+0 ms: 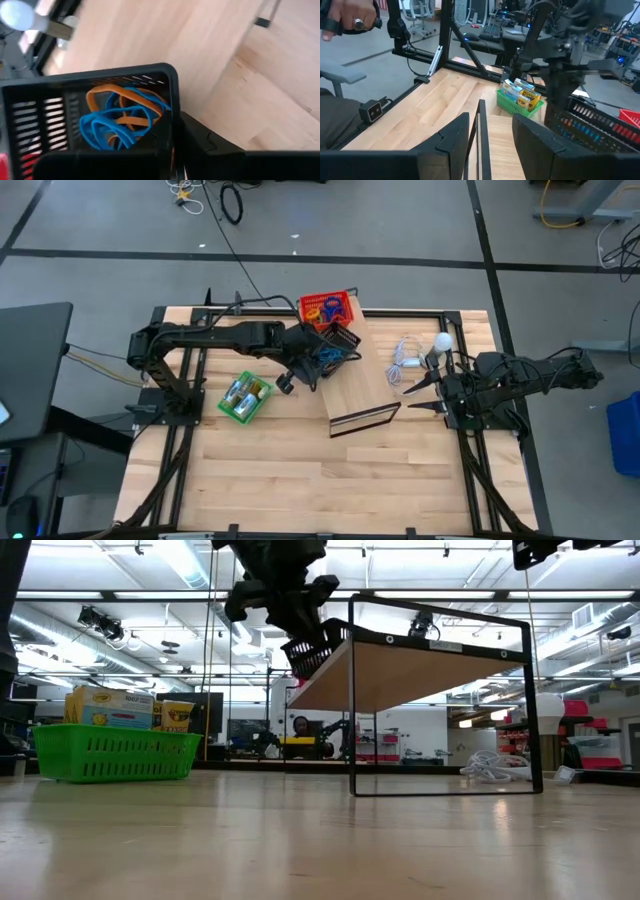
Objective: Pick & Place Office Desk Supplies
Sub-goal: Put the black basket with rubber bands on the shelf
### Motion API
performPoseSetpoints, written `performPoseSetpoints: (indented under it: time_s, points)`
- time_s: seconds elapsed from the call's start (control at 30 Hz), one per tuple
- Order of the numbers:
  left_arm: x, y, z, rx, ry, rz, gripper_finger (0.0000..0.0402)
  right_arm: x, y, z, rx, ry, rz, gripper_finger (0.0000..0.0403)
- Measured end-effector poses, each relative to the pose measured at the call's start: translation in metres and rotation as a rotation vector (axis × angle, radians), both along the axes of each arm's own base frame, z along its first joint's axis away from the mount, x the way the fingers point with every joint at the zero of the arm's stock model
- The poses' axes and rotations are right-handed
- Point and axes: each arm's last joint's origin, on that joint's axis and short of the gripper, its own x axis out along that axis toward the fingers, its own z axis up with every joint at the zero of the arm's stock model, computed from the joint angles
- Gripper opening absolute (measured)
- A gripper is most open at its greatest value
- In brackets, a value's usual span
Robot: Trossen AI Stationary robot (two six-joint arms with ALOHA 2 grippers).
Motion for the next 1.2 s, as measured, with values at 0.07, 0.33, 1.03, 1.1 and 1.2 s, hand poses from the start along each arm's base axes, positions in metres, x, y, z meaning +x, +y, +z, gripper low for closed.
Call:
performPoseSetpoints:
  time_s: [0.07,0.33,1.03,1.1,1.2]
  points:
    - [0.001,0.0,0.004,-0.006,-0.019,0.011,0.004,0.0,0.0,0.0,0.002,0.0,-0.001,0.0158]
    - [0.003,0.0,0.015,-0.009,-0.056,0.012,0.0088,0.0,0.0,0.0,0.005,0.001,-0.001,0.0158]
    - [-0.018,-0.02,0.053,0.038,-0.217,0.234,0.0121,0.05,0.004,-0.022,-0.136,0.119,-0.126,0.0107]
    - [-0.025,-0.026,0.062,0.018,-0.252,0.275,0.012,0.064,0.004,-0.027,-0.168,0.122,-0.129,0.0072]
    - [-0.036,-0.04,0.076,-0.007,-0.317,0.315,0.0119,0.083,0.001,-0.037,-0.22,0.142,-0.123,0.0014]
